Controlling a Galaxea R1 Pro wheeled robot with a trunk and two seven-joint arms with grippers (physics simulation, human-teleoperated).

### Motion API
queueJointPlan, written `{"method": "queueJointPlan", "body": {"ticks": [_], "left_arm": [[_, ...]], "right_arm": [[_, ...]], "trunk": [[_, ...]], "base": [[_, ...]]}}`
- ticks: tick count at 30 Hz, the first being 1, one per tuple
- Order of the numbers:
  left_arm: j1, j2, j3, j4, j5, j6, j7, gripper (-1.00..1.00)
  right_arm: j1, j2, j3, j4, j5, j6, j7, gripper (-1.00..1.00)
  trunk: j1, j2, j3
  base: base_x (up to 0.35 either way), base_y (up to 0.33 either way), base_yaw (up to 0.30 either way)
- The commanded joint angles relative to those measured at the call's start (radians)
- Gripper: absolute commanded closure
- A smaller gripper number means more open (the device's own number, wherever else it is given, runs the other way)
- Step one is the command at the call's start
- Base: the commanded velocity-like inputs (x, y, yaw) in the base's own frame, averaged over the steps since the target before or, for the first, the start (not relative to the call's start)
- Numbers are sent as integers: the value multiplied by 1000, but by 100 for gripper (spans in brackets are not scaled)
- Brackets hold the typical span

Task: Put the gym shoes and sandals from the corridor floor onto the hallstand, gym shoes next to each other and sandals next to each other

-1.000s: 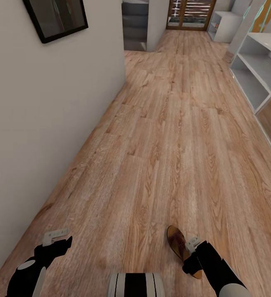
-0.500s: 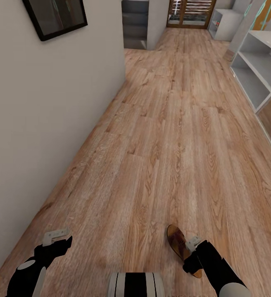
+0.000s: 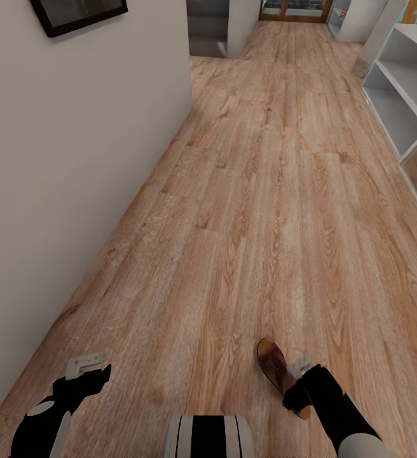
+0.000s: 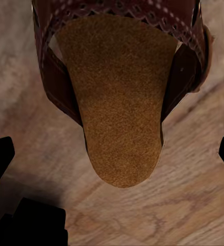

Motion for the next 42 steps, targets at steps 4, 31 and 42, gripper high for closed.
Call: {"method": "queueJointPlan", "body": {"ticks": [4, 31, 42], "left_arm": [[0, 0, 0, 0, 0, 0, -1, -100], [0, 0, 0, 0, 0, 0, -1, -100], [0, 0, 0, 0, 0, 0, -1, -100]], "right_arm": [[0, 0, 0, -45, 0, 0, 0, -100], [0, 1, 0, -99, 0, 0, 0, -100], [0, 2, 0, -99, 0, 0, 0, -100]], "trunk": [[0, 0, 0], [9, -5, -77], [14, -7, -120]], "base": [[0, 0, 0], [0, 0, 0], [0, 0, 0]]}}
